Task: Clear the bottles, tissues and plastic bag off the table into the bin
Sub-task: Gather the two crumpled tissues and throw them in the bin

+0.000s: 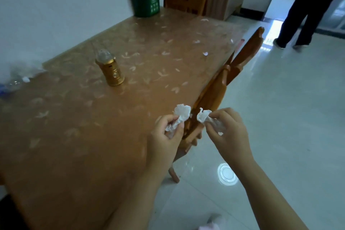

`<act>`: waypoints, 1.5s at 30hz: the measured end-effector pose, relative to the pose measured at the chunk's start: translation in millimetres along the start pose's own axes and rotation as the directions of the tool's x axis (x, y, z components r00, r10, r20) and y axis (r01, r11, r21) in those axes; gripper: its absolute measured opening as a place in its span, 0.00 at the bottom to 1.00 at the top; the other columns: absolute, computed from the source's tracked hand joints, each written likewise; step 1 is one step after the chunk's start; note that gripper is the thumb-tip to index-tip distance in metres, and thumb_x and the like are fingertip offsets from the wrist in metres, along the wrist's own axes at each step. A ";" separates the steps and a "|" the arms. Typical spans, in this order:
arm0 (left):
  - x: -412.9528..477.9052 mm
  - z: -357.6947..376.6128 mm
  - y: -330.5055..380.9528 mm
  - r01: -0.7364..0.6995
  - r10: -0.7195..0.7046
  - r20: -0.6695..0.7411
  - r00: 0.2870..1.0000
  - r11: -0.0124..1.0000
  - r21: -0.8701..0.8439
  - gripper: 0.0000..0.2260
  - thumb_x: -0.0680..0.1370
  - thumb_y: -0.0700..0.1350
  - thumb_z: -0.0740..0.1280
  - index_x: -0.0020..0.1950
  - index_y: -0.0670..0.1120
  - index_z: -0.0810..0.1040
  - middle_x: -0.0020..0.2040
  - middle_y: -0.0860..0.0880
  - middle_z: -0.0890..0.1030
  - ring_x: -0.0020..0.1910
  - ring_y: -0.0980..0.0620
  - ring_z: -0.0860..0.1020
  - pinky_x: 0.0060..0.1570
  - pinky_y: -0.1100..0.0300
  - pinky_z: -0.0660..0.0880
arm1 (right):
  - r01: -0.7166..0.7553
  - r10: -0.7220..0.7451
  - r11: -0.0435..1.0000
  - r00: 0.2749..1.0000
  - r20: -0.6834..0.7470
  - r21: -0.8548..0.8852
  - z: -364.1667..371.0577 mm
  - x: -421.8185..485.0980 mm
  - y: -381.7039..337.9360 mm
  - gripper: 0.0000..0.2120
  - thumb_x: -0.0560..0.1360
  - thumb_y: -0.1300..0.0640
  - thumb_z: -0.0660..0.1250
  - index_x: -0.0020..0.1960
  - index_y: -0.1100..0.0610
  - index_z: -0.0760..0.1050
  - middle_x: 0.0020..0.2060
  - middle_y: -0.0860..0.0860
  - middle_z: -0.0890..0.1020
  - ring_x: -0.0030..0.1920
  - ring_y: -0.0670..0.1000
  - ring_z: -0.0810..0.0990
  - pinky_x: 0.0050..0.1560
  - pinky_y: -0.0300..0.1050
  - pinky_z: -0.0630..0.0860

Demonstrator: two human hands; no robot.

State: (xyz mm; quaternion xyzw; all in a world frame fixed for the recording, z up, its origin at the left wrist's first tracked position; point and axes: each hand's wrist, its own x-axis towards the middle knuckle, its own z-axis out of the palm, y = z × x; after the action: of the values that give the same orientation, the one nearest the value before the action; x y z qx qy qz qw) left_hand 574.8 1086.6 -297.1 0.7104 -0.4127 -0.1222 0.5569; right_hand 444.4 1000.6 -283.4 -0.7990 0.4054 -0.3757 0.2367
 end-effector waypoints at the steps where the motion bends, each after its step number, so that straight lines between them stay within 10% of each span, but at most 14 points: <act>1: 2.3 19.0 9.5 0.001 -0.001 0.025 1.000 1.000 -0.015 0.08 0.72 0.43 0.69 0.46 0.55 0.75 0.44 0.56 0.79 0.45 0.59 0.77 0.39 0.77 0.70 | -0.007 0.007 1.000 1.000 -0.011 -0.006 -12.9 4.0 14.1 0.06 0.68 0.62 0.71 0.43 0.57 0.76 0.39 0.46 0.73 0.40 0.48 0.72 0.39 0.31 0.64; 12: 24.4 186.4 63.6 0.002 0.008 0.244 0.970 0.999 -0.040 0.06 0.74 0.45 0.67 0.50 0.51 0.76 0.47 0.52 0.80 0.47 0.62 0.76 0.43 0.74 0.72 | -0.139 0.132 0.990 0.982 -0.137 -0.038 -122.9 39.1 141.1 0.06 0.67 0.66 0.71 0.41 0.60 0.76 0.38 0.53 0.76 0.40 0.52 0.72 0.41 0.30 0.64; 20: 63.3 285.1 80.2 0.059 -0.032 0.379 0.925 0.996 -0.060 0.06 0.74 0.44 0.68 0.47 0.54 0.75 0.43 0.49 0.80 0.39 0.46 0.79 0.35 0.43 0.79 | -0.250 0.236 0.967 0.948 -0.215 -0.039 -158.7 79.3 217.4 0.05 0.67 0.66 0.71 0.40 0.60 0.76 0.38 0.55 0.77 0.40 0.55 0.74 0.40 0.38 0.66; 27: 146.8 390.1 87.6 0.036 0.026 0.451 0.892 0.991 -0.128 0.07 0.74 0.42 0.68 0.48 0.52 0.75 0.45 0.54 0.79 0.45 0.64 0.75 0.41 0.74 0.72 | -0.293 0.262 0.952 0.931 -0.254 -0.091 -181.4 174.9 290.8 0.05 0.67 0.65 0.71 0.41 0.61 0.77 0.38 0.54 0.77 0.41 0.55 0.74 0.40 0.33 0.65; 39: 291.8 529.6 110.8 0.065 -0.003 0.467 0.884 0.991 -0.116 0.06 0.74 0.44 0.68 0.50 0.52 0.76 0.45 0.56 0.78 0.44 0.58 0.77 0.37 0.55 0.80 | -0.289 0.266 0.956 0.926 -0.267 -0.049 -212.4 348.0 397.5 0.04 0.68 0.65 0.70 0.42 0.60 0.76 0.39 0.52 0.76 0.42 0.54 0.74 0.41 0.31 0.66; 45: 359.0 627.4 118.3 0.037 0.012 0.441 0.898 0.994 -0.103 0.10 0.73 0.40 0.68 0.45 0.56 0.75 0.45 0.52 0.79 0.44 0.60 0.76 0.45 0.66 0.73 | -0.287 0.274 0.958 0.927 -0.258 -0.013 -233.9 433.1 481.9 0.04 0.68 0.65 0.70 0.42 0.60 0.76 0.38 0.51 0.75 0.42 0.53 0.74 0.41 0.29 0.65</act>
State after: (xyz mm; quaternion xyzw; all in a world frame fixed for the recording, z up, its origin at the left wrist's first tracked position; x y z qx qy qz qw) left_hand 350.2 389.6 -308.4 0.6354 -0.5162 -0.3057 0.4862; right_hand 201.1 356.3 -293.9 -0.6841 0.5517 -0.4264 0.2140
